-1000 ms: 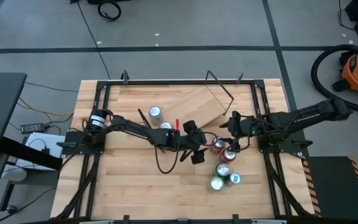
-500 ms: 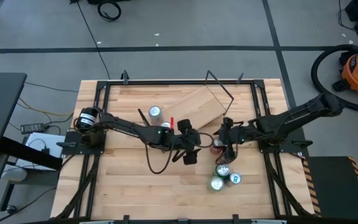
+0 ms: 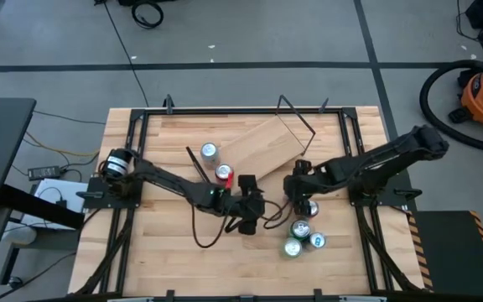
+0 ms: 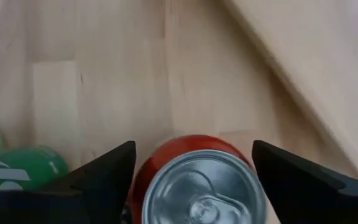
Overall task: Place canned beverage on shelf
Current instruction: Put the top red soda can on the shelf
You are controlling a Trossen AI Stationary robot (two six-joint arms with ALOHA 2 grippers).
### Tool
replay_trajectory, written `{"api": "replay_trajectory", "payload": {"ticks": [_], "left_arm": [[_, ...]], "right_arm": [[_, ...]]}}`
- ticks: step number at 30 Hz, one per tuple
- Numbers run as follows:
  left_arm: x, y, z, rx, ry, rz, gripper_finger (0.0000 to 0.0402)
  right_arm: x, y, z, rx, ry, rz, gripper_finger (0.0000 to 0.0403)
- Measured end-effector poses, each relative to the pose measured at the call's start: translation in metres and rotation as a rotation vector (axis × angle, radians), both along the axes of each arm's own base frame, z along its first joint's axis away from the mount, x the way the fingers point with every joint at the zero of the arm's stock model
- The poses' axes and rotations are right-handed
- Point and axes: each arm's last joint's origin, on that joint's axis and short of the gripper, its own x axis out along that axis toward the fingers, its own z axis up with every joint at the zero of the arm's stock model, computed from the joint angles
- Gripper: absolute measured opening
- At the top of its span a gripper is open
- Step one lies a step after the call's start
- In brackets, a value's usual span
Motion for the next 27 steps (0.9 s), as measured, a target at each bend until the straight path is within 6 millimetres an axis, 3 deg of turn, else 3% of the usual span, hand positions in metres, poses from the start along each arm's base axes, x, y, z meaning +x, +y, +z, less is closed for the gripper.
{"api": "replay_trajectory", "payload": {"ticks": [4,9,16,27], "left_arm": [[-0.005,-0.004,-0.012,-0.017,-0.01,-0.001,0.0355],[-0.005,-0.012,-0.009,-0.037,-0.038,-0.01,0.0355],[-0.005,-0.015,-0.009,-0.064,-0.05,0.004,0.0355],[-0.001,-0.007,-0.007,-0.116,-0.1,0.079,0.0355]], "right_arm": [[0.004,-0.003,-0.009,0.06,0.064,-0.018,0.0351],[0.004,-0.009,-0.02,0.11,0.161,-0.096,0.0348],[0.003,-0.021,-0.018,0.133,0.15,-0.207,0.0325],[0.004,-0.046,-0.017,0.156,0.135,-0.355,0.0324]]}}
